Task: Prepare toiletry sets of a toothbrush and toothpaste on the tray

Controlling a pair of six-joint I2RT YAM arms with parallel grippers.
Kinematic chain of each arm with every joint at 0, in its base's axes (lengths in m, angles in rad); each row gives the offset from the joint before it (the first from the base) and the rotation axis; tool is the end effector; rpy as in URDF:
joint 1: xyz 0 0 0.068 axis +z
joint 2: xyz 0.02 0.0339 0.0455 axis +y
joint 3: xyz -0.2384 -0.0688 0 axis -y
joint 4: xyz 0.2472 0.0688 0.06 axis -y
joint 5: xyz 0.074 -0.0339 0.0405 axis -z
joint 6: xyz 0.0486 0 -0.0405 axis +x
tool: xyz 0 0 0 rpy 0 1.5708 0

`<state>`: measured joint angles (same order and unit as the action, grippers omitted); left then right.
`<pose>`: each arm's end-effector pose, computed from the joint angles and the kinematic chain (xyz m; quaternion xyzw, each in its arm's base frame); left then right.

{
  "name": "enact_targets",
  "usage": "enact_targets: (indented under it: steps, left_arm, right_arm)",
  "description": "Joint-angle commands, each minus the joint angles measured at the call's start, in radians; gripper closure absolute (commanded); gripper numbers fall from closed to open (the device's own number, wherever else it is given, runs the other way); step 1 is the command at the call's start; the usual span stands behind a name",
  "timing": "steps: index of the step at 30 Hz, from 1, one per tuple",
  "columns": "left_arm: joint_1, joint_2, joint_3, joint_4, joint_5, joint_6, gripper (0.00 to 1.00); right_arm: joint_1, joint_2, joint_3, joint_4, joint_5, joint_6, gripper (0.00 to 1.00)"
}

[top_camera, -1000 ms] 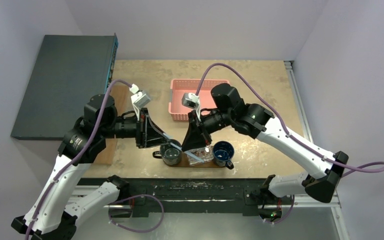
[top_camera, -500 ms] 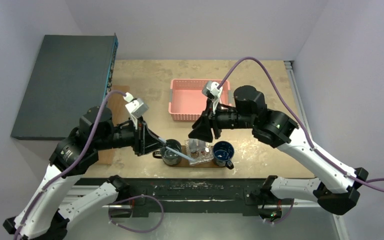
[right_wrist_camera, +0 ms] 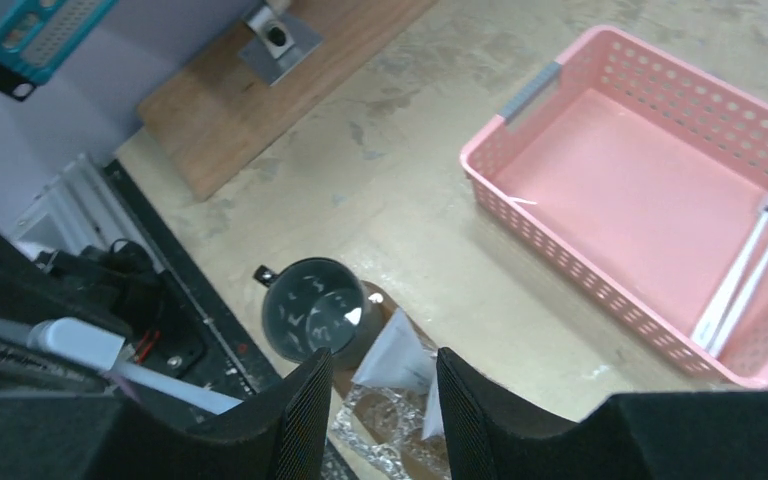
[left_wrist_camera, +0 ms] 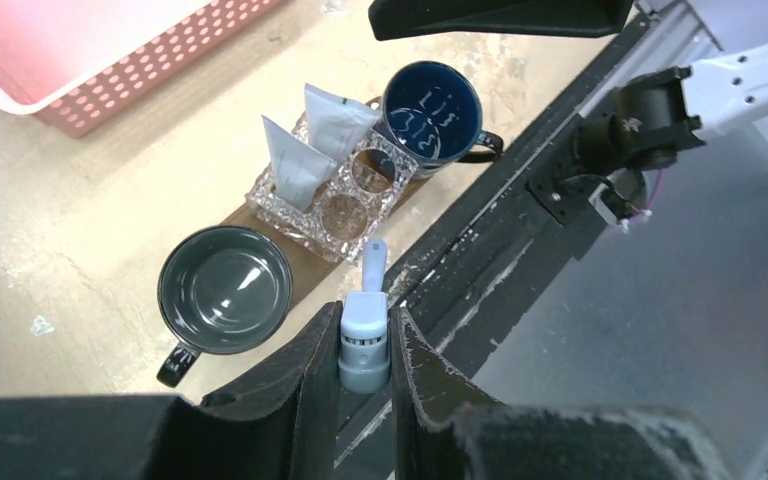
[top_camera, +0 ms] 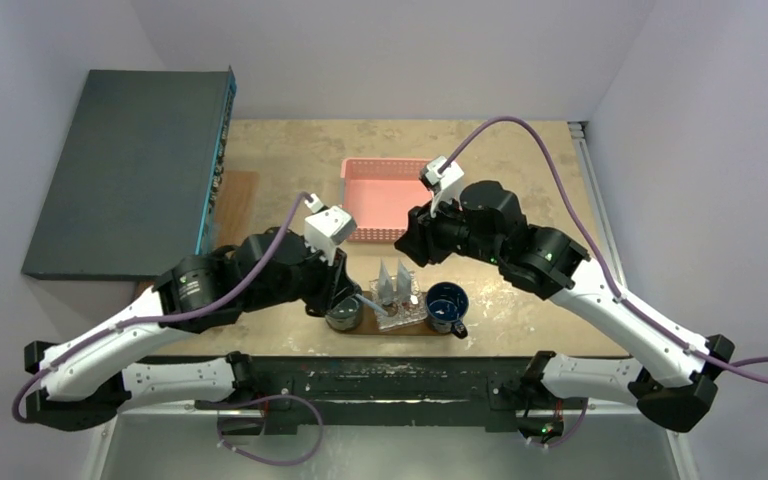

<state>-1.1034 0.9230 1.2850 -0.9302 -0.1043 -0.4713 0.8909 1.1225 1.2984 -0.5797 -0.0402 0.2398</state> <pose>0.0898 -0.1666 0.3814 0.2484 0.8402 -0.3077 0.3711 0.1634 0.2052 0.3825 -0.2773 0.7870 0.3093 0.4561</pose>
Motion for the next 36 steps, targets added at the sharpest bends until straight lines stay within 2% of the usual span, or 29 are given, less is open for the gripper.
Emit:
enact_targets:
  steps: [1,6,11,20,36]
  left_arm:
    - [-0.083,0.069,0.071,0.007,-0.210,-0.029,1.00]
    - [-0.146,0.147,0.109,0.003,-0.306,-0.036,1.00]
    - [-0.165,0.205,0.132,-0.004,-0.343,-0.039,1.00]
    - [-0.170,0.254,0.133,0.017,-0.333,-0.042,1.00]
    - [-0.170,0.265,0.033,0.085,-0.311,-0.072,1.00]
  right_arm:
    - [0.000,-0.040,-0.028,0.006,0.144,0.030,0.55]
    - [0.000,-0.056,-0.052,-0.005,0.208,0.043,0.54]
    - [0.000,-0.082,-0.077,-0.009,0.218,0.045,0.54]
    - [0.000,-0.105,-0.100,-0.019,0.222,0.054,0.54]
    - [0.000,-0.101,-0.105,-0.079,0.204,0.059,0.54]
